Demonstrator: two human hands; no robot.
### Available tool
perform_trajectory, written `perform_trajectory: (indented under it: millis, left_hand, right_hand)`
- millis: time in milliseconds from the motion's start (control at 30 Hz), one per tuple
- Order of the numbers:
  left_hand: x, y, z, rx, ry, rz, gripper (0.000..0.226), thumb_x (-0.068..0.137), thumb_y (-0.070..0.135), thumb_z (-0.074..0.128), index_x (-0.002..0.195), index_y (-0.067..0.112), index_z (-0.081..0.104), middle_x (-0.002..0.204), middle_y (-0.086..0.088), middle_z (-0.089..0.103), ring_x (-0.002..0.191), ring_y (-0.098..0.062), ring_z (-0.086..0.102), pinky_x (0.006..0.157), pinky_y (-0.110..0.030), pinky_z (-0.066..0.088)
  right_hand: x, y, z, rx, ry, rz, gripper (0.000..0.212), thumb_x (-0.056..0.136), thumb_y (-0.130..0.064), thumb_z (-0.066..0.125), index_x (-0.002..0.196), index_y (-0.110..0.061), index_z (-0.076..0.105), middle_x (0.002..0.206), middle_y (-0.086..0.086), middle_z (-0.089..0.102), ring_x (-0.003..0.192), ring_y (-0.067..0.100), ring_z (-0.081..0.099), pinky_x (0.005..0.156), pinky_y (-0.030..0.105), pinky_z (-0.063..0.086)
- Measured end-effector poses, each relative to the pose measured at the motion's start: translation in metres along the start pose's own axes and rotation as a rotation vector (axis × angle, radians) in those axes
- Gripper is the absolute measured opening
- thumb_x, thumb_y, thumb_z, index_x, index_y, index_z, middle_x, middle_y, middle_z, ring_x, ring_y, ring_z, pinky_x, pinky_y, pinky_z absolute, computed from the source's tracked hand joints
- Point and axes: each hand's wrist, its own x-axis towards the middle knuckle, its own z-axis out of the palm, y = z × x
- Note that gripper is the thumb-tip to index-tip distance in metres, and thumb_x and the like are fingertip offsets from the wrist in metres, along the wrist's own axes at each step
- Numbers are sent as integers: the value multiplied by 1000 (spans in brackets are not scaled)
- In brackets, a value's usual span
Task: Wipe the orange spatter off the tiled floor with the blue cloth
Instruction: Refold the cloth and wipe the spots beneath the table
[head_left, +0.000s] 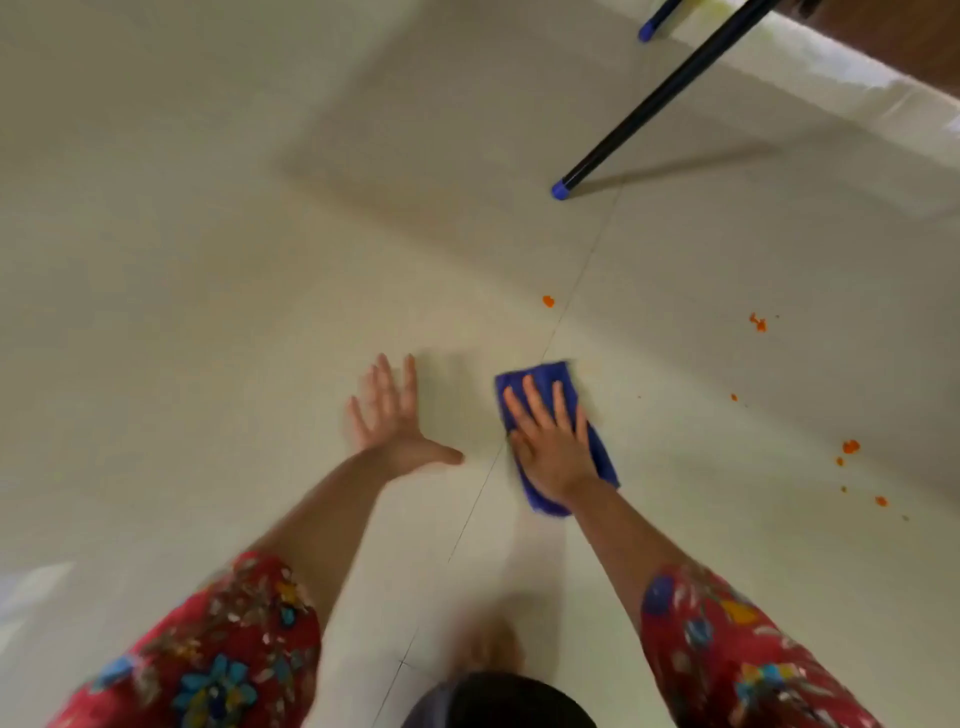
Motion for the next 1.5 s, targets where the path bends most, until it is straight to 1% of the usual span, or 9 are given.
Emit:
perform_trajectory:
  millis: [100,267,367,567,733,833,1033,1300,1500]
  left_hand:
    - [-7,7,30,112,-36,24,156,46,63,82,142,28,-36,141,-1,-51,133,-20,-43,114,-49,-15]
    - [-8,1,31,142,-62,29,159,45,61,83,136,29,-43,135,0,-58,130,-21,-47,110,-47,-20]
    - [-5,3,31,134,-64,18,159,45,61,82,135,30,-44,133,1,-60,130,-20,-46,111,-47,-18]
    - [-4,5,32,134,-67,4,160,43,60,84,135,31,-44,129,4,-62,131,-20,-46,111,-46,-19]
    - [-5,5,35,105,-43,-4,161,40,60,85,137,34,-41,137,5,-56,133,-18,-44,112,-46,-18]
    - [-2,6,35,98,-45,-7,161,41,59,86,138,34,-40,140,4,-54,134,-18,-43,112,-46,-17]
    - [-4,5,35,93,-46,-7,162,39,60,85,137,35,-41,140,5,-53,133,-17,-44,112,-47,-17]
    - [1,6,35,92,-51,-12,161,40,60,85,137,35,-41,139,4,-54,130,-17,-47,112,-47,-17]
    - [0,5,35,93,-64,-17,161,40,61,84,136,36,-42,139,5,-55,132,-19,-46,112,-47,-17]
  right_hand:
    - [-58,11,26,-12,-27,-76,56,91,-53,-1,143,-49,-22,153,-19,-28,141,14,-34,118,48,-10]
    - [-48,56,20,43,92,304,59,90,-58,-5,146,-46,-20,156,-17,-25,148,23,-18,118,53,-4]
    - [1,43,3,119,101,378,58,98,-55,9,149,-41,-14,159,-14,-20,148,27,-16,117,56,-5]
    - [-52,24,35,6,137,-48,55,100,-47,20,152,-43,3,162,-14,-1,150,22,-7,118,53,3]
    - [-44,81,26,89,297,503,56,98,-48,17,153,-39,12,163,-9,9,150,26,4,117,57,9]
    - [15,72,2,197,299,636,55,101,-44,21,153,-39,5,163,-10,-1,150,27,-4,118,56,0]
    - [-23,45,21,-7,254,83,53,100,-40,24,153,-34,21,161,-9,17,150,23,10,119,51,13]
    - [90,98,-44,159,342,503,53,101,-37,25,153,-33,21,163,-6,13,150,28,9,120,50,7]
    - [178,56,-81,119,270,332,56,101,-36,29,154,-34,12,163,-8,4,150,26,2,120,49,2]
